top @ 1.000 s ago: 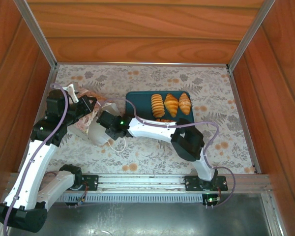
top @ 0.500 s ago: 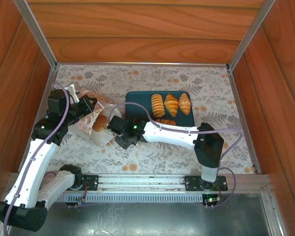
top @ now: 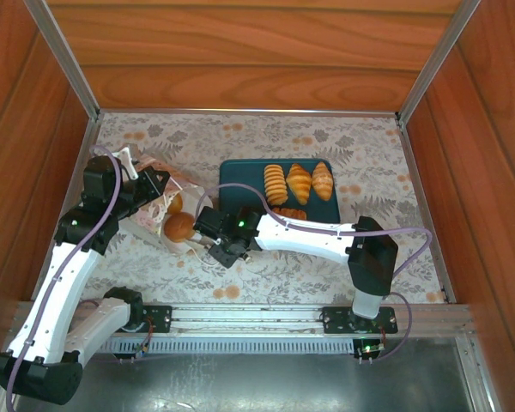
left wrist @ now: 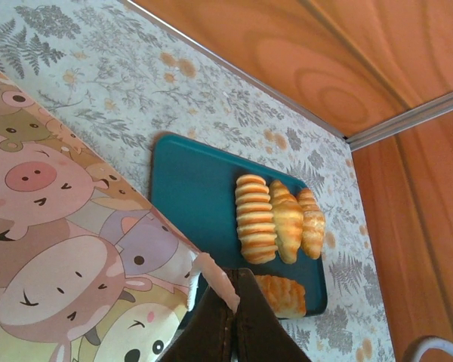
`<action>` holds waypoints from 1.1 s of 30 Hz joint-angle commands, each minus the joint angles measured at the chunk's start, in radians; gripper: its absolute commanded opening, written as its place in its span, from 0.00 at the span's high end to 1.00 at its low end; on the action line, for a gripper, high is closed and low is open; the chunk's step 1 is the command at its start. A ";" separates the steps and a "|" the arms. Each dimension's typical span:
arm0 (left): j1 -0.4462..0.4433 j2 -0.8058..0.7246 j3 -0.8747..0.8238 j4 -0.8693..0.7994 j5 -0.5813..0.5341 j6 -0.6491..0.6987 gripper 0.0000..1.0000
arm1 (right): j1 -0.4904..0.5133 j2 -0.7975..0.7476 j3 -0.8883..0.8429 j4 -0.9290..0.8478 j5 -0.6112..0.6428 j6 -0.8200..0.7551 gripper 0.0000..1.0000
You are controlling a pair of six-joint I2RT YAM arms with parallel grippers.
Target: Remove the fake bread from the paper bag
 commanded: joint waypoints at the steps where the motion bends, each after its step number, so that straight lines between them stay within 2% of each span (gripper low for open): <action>1: 0.006 -0.019 0.001 0.011 -0.004 -0.004 1.00 | 0.011 -0.032 0.041 0.000 0.047 -0.022 0.41; 7: 0.005 -0.019 0.001 0.012 0.007 -0.005 1.00 | 0.009 0.013 0.082 -0.012 0.059 -0.041 0.39; 24: 0.005 -0.015 0.013 0.011 0.021 -0.005 1.00 | -0.048 0.123 0.159 0.041 -0.107 -0.058 0.35; 33: 0.006 -0.018 0.018 0.011 0.021 -0.006 1.00 | -0.063 0.138 0.169 0.032 -0.100 -0.044 0.35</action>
